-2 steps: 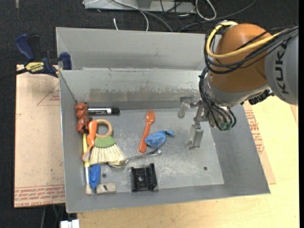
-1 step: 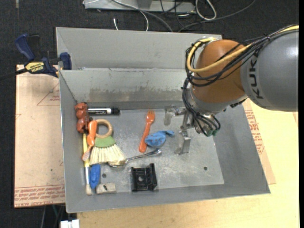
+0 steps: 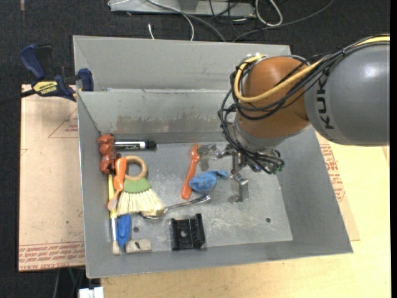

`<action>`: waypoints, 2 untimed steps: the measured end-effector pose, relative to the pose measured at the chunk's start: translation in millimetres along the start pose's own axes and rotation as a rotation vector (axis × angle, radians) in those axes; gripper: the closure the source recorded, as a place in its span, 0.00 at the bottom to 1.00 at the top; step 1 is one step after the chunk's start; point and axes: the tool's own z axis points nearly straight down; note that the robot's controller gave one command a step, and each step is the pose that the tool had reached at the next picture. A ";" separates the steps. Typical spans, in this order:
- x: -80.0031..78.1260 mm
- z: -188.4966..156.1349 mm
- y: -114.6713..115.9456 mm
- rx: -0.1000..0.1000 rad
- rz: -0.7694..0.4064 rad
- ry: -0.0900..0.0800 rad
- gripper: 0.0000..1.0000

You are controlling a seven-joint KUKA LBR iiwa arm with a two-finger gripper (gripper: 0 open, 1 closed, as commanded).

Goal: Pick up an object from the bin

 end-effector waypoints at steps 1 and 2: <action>-24.7 22.8 -0.2 -0.006 -0.005 0.007 0.00; -36.8 81.5 -17.0 0.000 -0.353 -0.003 0.00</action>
Offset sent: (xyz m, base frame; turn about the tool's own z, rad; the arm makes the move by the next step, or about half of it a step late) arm 0.0414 0.0038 -0.0855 -0.3814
